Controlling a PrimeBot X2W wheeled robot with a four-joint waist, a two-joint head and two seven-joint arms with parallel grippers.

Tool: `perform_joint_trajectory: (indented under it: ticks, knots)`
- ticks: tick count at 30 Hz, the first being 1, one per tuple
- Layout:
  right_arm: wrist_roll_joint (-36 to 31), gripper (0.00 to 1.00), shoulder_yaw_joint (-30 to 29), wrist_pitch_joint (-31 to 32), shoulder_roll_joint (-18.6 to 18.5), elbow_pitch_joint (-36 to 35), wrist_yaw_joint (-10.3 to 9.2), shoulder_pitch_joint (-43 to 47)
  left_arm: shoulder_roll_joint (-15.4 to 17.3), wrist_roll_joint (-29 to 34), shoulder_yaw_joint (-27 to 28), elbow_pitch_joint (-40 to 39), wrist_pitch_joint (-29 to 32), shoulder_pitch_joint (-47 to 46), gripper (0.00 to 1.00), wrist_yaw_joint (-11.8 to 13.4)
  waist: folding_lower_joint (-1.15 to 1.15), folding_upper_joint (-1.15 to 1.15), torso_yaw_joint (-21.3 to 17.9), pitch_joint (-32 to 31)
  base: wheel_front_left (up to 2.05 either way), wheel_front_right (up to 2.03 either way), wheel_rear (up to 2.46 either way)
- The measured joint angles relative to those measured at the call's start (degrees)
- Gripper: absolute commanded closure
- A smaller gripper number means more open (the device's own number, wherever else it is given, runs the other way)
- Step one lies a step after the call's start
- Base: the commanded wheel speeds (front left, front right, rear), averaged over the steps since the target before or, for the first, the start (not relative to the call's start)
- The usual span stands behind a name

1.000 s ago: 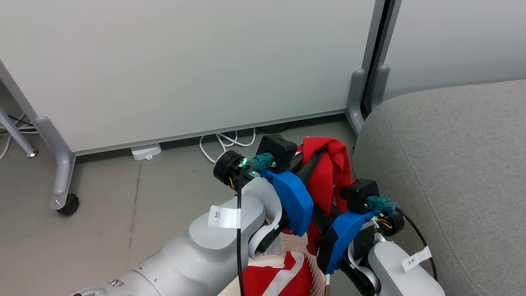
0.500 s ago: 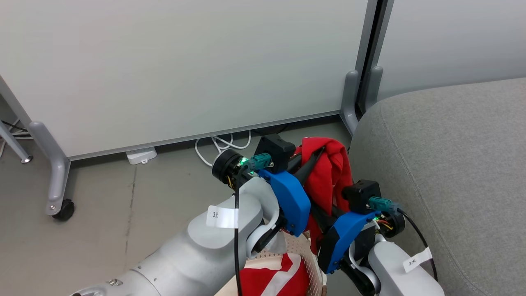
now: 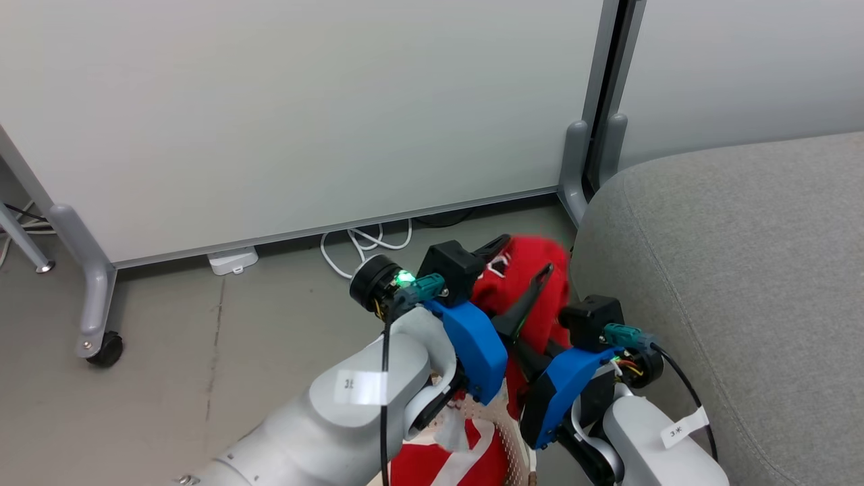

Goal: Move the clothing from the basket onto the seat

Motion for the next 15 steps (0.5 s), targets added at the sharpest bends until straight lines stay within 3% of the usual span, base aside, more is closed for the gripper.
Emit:
perform_joint_trajectory:
  ticks: [15]
  knots:
    - [-2.5,1.0,-5.4,0.6,-0.9,-4.6,0.0,1.1,9.2,21.5,24.4,-17.3,-0.2,22.4,0.0,0.1,0.0,0.0,1.4,1.0,0.0,0.0,0.0]
